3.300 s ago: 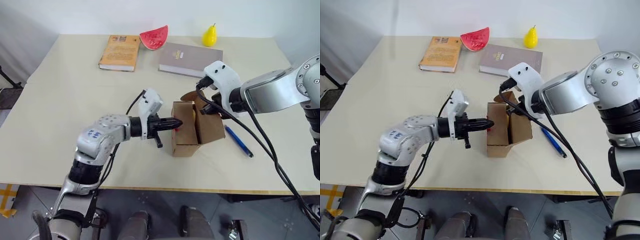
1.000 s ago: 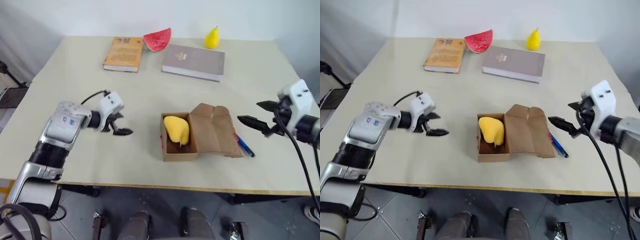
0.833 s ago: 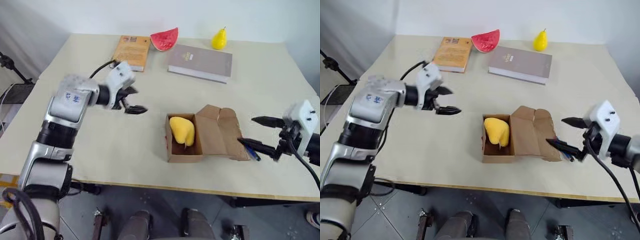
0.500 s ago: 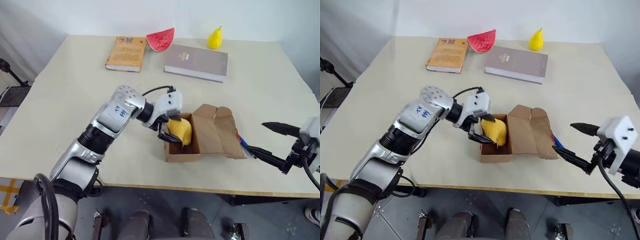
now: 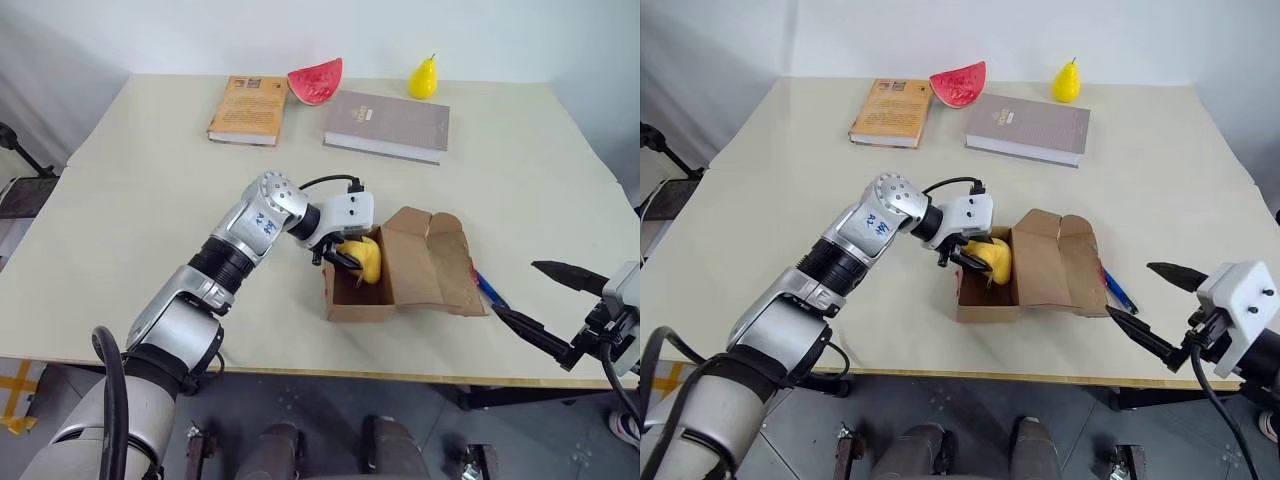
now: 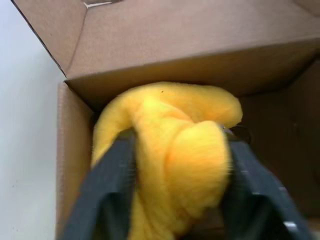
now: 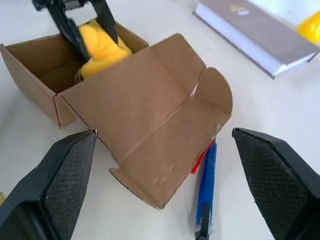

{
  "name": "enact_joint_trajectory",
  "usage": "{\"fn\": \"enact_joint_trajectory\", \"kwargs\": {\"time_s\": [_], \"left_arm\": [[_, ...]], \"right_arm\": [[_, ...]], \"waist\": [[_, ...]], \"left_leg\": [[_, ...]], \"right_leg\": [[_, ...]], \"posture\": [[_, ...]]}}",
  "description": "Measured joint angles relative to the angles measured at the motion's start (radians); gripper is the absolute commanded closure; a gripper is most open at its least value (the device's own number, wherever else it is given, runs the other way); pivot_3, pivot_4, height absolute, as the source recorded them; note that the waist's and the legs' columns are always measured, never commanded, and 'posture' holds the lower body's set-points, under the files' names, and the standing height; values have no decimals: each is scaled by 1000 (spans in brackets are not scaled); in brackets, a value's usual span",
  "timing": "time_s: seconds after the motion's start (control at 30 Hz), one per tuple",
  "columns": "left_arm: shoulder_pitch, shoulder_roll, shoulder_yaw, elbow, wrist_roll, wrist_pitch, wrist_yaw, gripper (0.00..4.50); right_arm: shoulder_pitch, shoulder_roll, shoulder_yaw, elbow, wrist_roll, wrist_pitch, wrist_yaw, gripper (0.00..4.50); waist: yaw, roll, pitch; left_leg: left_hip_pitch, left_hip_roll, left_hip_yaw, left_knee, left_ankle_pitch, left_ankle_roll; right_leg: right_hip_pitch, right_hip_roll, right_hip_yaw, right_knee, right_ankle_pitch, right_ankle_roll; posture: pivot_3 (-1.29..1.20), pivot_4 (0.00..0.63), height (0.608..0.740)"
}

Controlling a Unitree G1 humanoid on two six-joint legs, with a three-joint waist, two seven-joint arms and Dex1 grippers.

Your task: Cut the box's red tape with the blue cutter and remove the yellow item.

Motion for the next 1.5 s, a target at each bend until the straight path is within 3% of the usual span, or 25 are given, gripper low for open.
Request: {"fn": "enact_joint_trajectory", "kwargs": {"time_s": [0.17,0.4,0.63,0.9,1.17,1.37,1.5], "left_arm": [[-1,-13,48,-20,-23,51,-26,4350],[-10,-32,159,-142,-112,198,-12,4370],[-47,-34,299,-233,-190,376,116,4370],[74,5,278,-327,-227,551,150,4370],[79,41,256,-326,-232,598,190,4370],[69,37,364,-333,-320,660,231,4379],[69,88,403,-410,-440,822,190,4379]], "right_arm": [[-33,-4,-1,9,11,0,1,0],[-100,1,-1,67,45,-45,37,0],[-154,-50,18,140,32,-70,93,0],[-284,-121,106,268,-8,-92,143,0],[-322,-129,151,307,-31,-104,172,0],[-359,-129,165,330,-34,-110,182,0],[-389,-131,183,357,-36,-111,197,0]], "waist": [[0,0,0],[-2,0,0],[-5,0,0],[-4,0,0],[-2,0,0],[-3,0,0],[-8,0,0]], "left_leg": [[0,0,0,0,0,0],[0,0,0,0,0,0],[0,1,1,0,0,0],[1,1,0,0,0,-1],[0,0,0,0,0,-1],[0,1,0,0,0,-1],[0,1,0,0,0,-1]], "right_leg": [[0,0,0,0,0,0],[-1,0,0,0,0,0],[-1,0,0,1,0,0],[-1,0,0,2,0,0],[-1,0,0,2,0,0],[-2,0,0,2,0,0],[-2,0,0,3,0,0]], "posture": [[0,150,740],[0,150,740],[0,150,740],[0,150,740],[0,150,740],[0,150,740],[0,150,740]]}}
